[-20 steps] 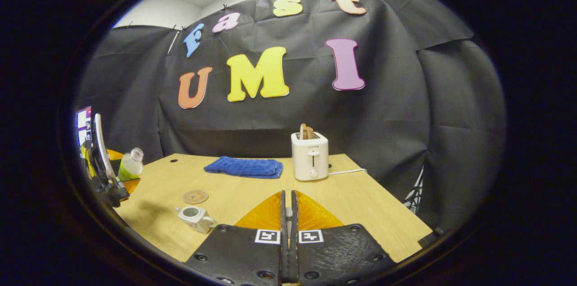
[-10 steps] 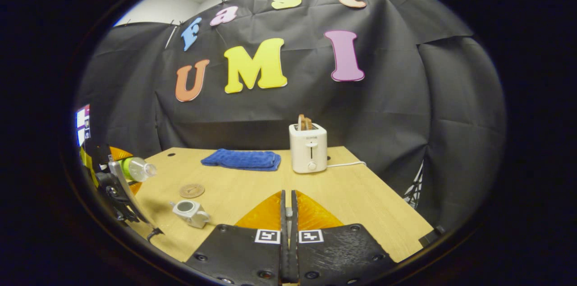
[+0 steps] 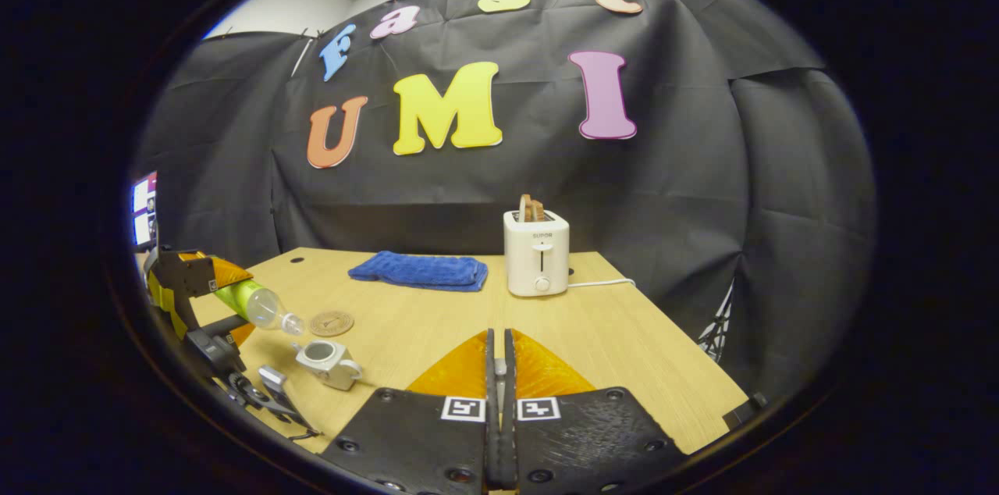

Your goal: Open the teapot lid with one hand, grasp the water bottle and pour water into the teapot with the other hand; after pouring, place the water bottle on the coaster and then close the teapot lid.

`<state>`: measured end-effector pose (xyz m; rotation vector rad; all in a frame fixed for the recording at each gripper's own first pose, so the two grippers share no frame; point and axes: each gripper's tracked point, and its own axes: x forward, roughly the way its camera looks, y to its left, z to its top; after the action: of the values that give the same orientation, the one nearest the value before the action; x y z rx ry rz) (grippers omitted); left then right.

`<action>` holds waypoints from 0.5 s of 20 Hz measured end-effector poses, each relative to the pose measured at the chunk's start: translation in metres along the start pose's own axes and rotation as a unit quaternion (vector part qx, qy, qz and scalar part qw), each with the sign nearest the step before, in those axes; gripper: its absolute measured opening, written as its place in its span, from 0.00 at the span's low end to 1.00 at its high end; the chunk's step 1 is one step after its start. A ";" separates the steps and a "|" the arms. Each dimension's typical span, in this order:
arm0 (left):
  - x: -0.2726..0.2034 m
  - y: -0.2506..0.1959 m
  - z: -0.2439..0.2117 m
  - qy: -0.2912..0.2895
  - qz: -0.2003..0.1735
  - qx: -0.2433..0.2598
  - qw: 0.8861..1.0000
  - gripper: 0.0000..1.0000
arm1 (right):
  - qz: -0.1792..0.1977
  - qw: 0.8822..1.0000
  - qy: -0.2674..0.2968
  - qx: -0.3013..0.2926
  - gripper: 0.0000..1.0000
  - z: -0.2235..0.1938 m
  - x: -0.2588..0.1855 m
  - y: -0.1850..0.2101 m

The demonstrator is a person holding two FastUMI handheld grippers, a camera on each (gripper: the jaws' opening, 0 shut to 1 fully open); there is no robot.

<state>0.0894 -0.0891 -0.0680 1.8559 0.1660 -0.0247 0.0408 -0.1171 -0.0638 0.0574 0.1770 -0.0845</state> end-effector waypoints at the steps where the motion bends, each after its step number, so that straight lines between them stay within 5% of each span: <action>1: -0.001 -0.001 0.000 0.001 -0.002 0.007 1.000 0.75 | -0.001 1.000 0.000 -0.002 0.01 0.000 0.001 0.000; 10: -0.009 0.017 0.008 0.017 0.011 0.091 0.996 0.75 | -0.002 1.000 0.006 -0.002 0.01 -0.004 0.004 -0.002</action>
<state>0.0833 -0.1019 -0.0530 2.0413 0.1703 0.0071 0.0437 -0.1192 -0.0682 0.0530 0.1901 -0.0874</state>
